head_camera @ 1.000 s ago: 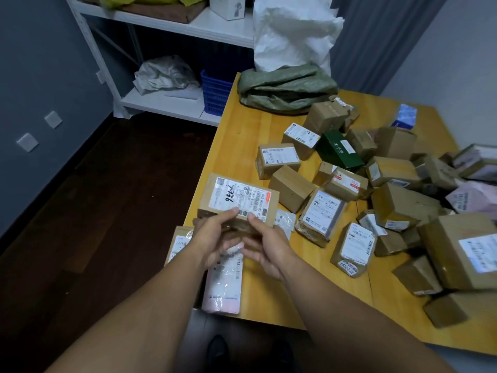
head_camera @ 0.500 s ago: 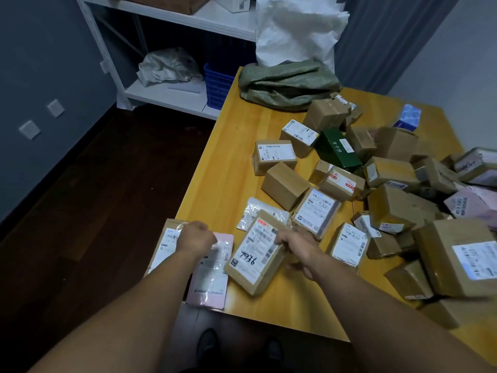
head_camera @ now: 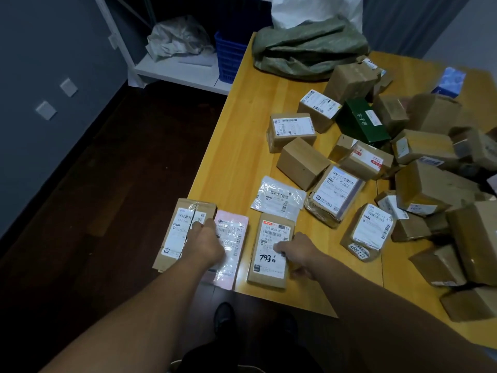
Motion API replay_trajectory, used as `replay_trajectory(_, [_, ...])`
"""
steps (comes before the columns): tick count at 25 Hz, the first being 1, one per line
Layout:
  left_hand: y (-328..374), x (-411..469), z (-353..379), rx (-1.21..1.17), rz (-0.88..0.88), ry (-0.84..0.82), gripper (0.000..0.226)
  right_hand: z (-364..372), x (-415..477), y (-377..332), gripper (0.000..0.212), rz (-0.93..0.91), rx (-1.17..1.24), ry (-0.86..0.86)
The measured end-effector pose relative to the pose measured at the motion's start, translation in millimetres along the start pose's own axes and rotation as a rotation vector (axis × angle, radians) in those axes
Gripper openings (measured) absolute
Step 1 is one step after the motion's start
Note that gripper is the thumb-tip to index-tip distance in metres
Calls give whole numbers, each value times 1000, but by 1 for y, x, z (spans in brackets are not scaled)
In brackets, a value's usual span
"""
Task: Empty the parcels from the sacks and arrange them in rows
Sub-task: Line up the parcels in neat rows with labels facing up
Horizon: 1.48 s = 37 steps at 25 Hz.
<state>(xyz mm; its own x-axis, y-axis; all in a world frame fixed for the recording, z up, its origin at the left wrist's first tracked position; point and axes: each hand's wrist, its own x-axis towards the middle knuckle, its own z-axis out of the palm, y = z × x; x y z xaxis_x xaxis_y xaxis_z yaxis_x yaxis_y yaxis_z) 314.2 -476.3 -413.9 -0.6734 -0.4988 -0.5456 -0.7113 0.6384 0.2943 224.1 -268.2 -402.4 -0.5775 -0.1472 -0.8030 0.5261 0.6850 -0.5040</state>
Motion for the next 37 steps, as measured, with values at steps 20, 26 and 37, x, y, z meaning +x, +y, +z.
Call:
replay_trajectory(20, [-15, 12, -2, -33, -70, -145, 69, 43, 16, 18, 41, 33, -142, 61])
replay_trajectory(26, [-13, 12, -6, 4, -31, -141, 50, 47, 15, 18, 41, 12, -148, 67])
replay_trajectory(37, [27, 10, -30, 3, 37, -13, 52, 21, 0, -5, 44, -20, -149, 147])
